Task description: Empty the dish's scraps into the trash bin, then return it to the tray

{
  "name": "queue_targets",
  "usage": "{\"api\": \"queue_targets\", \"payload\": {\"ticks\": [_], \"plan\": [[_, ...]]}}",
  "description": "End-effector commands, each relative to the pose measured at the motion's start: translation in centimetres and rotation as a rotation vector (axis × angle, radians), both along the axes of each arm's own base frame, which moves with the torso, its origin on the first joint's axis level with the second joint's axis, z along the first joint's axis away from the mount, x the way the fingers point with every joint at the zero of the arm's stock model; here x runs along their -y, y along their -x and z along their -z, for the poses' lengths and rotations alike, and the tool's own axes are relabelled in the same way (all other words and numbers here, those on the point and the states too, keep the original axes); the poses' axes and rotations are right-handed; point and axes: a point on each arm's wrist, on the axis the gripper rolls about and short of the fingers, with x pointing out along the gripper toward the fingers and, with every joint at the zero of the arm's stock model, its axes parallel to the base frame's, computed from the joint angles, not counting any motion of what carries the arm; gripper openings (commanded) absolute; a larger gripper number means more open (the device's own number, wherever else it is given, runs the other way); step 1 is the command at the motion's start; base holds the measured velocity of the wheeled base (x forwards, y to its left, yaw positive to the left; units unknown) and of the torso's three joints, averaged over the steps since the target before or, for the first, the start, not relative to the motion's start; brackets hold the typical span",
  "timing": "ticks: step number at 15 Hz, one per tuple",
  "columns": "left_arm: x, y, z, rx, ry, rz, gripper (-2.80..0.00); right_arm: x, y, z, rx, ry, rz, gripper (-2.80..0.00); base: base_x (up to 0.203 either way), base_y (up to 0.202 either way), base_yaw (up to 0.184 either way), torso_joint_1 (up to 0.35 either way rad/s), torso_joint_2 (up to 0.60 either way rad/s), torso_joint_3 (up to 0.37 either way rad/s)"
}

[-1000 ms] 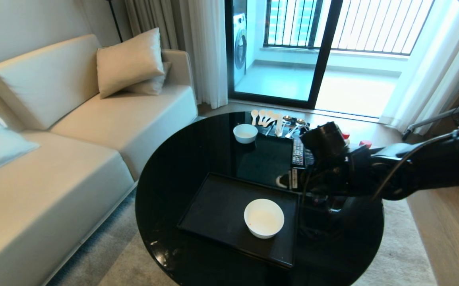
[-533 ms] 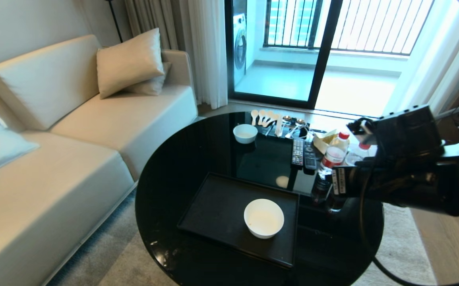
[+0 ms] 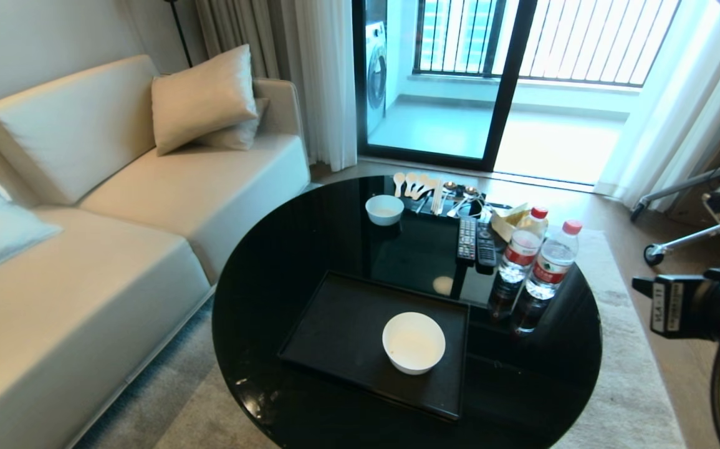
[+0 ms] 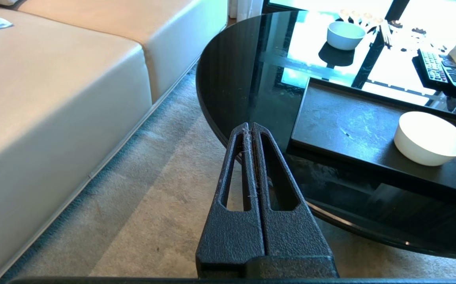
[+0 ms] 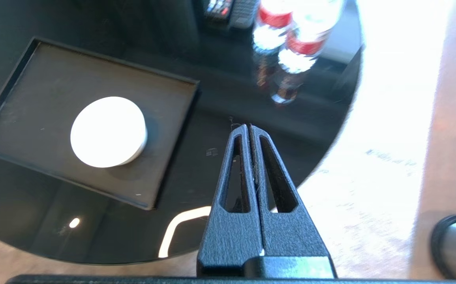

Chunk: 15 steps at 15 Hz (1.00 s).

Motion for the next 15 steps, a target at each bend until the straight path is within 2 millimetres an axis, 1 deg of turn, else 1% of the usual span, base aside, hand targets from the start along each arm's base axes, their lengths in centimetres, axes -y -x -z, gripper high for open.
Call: {"api": "queue_targets", "payload": {"ticks": [1, 2, 3, 8, 12, 13, 15], "plan": [[0.0, 0.0, 0.0, 0.001, 0.001, 0.0, -2.8, 2.3, 3.9, -0.6, 0.104, -0.016, 0.027, -2.8, 0.0, 0.0, 0.0, 0.0, 0.0, 0.0], [0.0, 0.0, 0.0, 0.001, 0.001, 0.0, -2.8, 2.9, 5.1, -0.1, 0.12, -0.006, 0.027, -2.8, 0.0, 0.0, 0.0, 0.0, 0.0, 0.0], [0.0, 0.0, 0.0, 0.001, 0.001, 0.0, -2.8, 3.4, 6.0, 1.2, 0.118, 0.021, 0.025, -2.8, 0.0, 0.0, 0.0, 0.0, 0.0, 0.0], [0.0, 0.0, 0.0, 0.001, 0.001, 0.0, -2.8, 5.4, 8.5, 6.4, 0.222, 0.101, 0.08, -2.8, 0.0, 0.0, 0.0, 0.0, 0.0, 0.0], [0.0, 0.0, 0.0, 0.001, 0.002, 0.0, -2.8, 6.4, 10.7, 10.0, 0.216, 0.13, 0.041, -2.8, 0.0, 0.0, 0.0, 0.0, 0.0, 0.0], [0.0, 0.0, 0.0, 0.001, 0.001, 0.0, -2.8, 6.5, 11.2, 10.5, 0.222, 0.136, 0.036, -2.8, 0.0, 0.0, 0.0, 0.0, 0.0, 0.0], [0.0, 0.0, 0.0, 0.001, 0.001, 0.0, -2.8, 6.5, 12.1, 10.9, 0.242, 0.127, 0.015, -2.8, 0.0, 0.0, 0.0, 0.0, 0.0, 0.0]]}}
